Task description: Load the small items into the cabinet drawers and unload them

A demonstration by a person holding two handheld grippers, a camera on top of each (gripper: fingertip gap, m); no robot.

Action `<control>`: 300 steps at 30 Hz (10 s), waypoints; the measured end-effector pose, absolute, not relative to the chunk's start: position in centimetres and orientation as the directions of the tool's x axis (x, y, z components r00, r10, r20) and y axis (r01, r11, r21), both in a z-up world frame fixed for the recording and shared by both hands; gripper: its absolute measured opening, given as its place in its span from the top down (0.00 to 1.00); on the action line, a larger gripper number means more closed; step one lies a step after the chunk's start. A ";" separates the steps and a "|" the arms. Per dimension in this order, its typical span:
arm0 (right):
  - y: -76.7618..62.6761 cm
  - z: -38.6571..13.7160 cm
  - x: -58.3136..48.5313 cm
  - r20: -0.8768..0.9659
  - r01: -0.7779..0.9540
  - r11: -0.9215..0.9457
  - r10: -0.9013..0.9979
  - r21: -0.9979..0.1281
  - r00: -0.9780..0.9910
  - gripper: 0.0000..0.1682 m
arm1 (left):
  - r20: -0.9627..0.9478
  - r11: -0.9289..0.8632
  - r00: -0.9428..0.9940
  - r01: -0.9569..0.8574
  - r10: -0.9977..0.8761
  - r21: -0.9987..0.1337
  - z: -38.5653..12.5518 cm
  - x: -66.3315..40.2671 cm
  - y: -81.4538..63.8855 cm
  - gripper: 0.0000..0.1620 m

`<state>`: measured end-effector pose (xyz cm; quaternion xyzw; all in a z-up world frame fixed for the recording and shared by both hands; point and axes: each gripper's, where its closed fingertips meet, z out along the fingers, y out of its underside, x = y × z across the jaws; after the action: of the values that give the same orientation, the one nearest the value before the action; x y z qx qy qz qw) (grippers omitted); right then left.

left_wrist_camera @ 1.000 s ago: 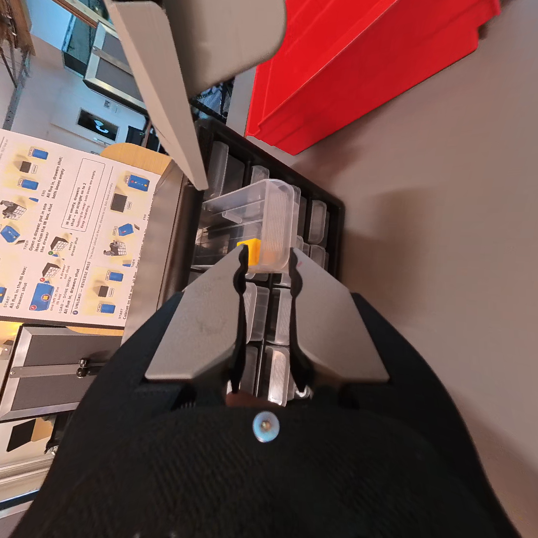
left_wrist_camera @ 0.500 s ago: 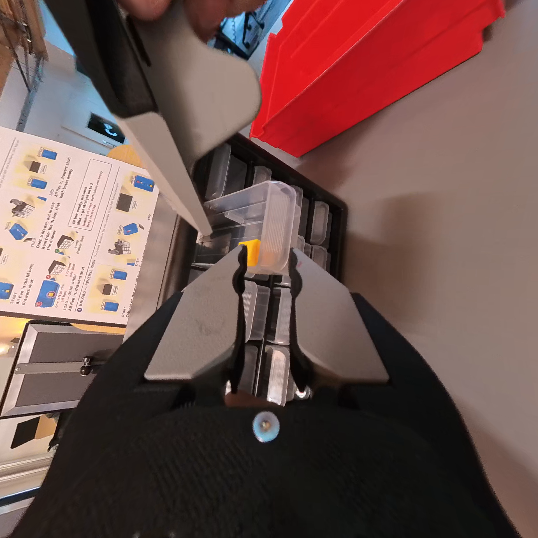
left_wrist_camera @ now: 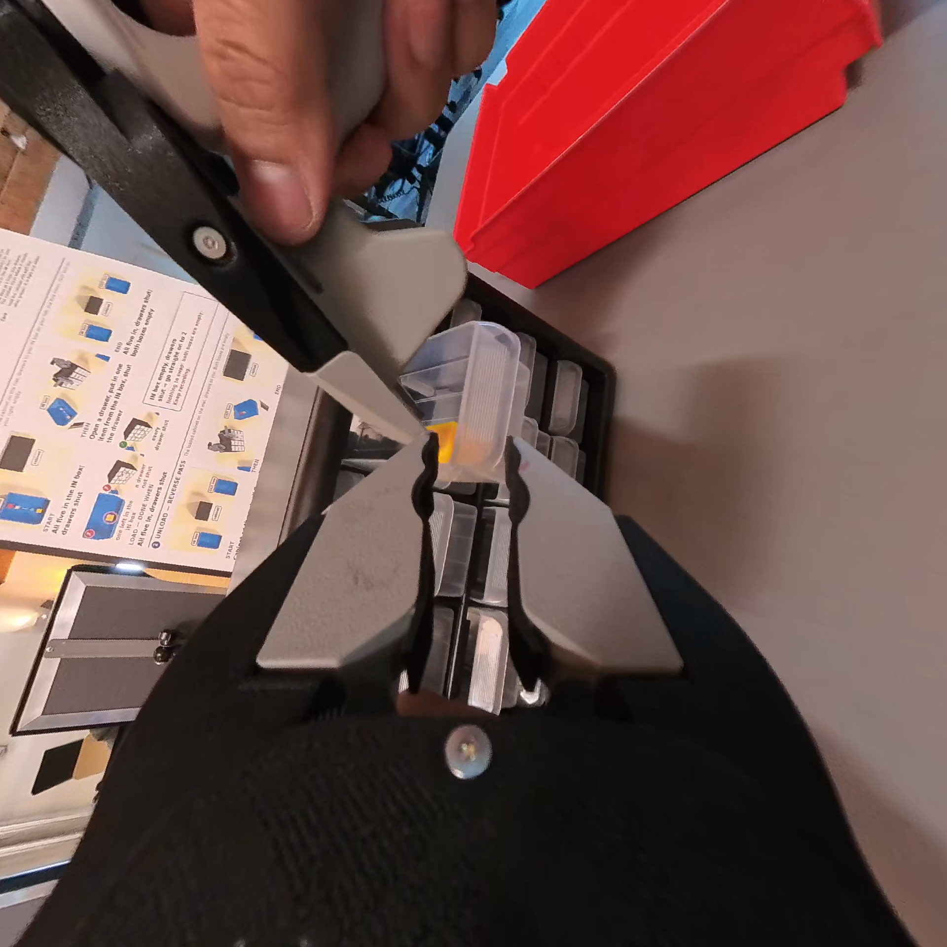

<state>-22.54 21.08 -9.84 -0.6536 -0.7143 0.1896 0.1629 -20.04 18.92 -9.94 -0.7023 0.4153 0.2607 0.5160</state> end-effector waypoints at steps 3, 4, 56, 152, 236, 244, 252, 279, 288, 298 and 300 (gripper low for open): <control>21.0 -9.8 -22.6 -0.088 0.874 0.010 0.994 -0.485 -0.060 0.83 | -0.802 -0.111 0.515 -0.855 -0.302 -0.507 -9.8 -20.0 18.6 0.86; 21.1 -10.0 -22.6 -0.095 0.878 0.000 0.994 -0.479 -0.052 0.82 | -0.802 -0.109 0.516 -0.854 -0.300 -0.508 -9.8 -20.0 18.6 0.86; 27.1 -4.0 -13.8 -0.256 0.680 -0.204 0.966 -0.704 0.025 1.00 | -0.819 -0.318 0.573 -0.783 -0.038 -0.534 -7.4 -24.3 22.6 0.46; 34.1 -15.7 2.3 -0.336 0.517 -0.455 0.889 -0.725 0.312 0.82 | -0.849 -0.356 0.472 -0.771 0.236 -0.528 -5.5 -29.3 20.6 0.58; 17.8 -5.5 -23.2 -0.093 0.742 0.101 0.972 -0.662 -0.215 0.83 | -0.324 -0.648 0.939 -0.319 -0.115 -0.692 -5.4 -36.4 23.1 1.00; 17.9 -8.8 -25.2 -0.031 0.916 0.205 0.973 -0.344 -0.230 0.85 | -0.262 -0.643 0.959 -0.270 -0.110 -0.717 -5.4 -36.3 23.1 1.00; 18.1 -10.6 -24.4 0.037 0.953 0.293 0.956 -0.072 -0.291 0.92 | -0.232 -0.631 0.967 -0.244 -0.104 -0.736 -5.3 -36.3 23.2 1.00; 18.3 -11.4 -24.0 0.050 0.963 0.267 0.962 0.037 -0.268 0.95 | 0.070 -0.577 0.998 0.061 0.008 -0.815 -4.9 -37.3 23.1 1.00; 18.5 -10.9 -24.3 0.093 0.961 0.278 0.956 0.017 -0.278 0.96 | 0.055 -0.579 0.998 0.062 0.031 -0.813 -5.0 -37.4 23.0 1.00; 18.0 -6.3 -25.3 0.029 0.924 0.233 0.971 -0.304 -0.235 0.96 | 0.058 -0.560 0.998 0.070 0.040 -0.825 -4.8 -37.5 23.0 1.00; 18.8 -4.5 -24.1 0.015 0.895 0.205 0.976 -0.397 -0.217 0.96 | 0.045 -0.561 0.998 0.060 0.041 -0.826 -4.8 -37.5 23.0 1.00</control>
<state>-24.15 18.78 -4.54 -0.6115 -0.7649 0.1536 0.1324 -37.49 22.98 -4.78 -0.8834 -0.0285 -0.0102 0.4677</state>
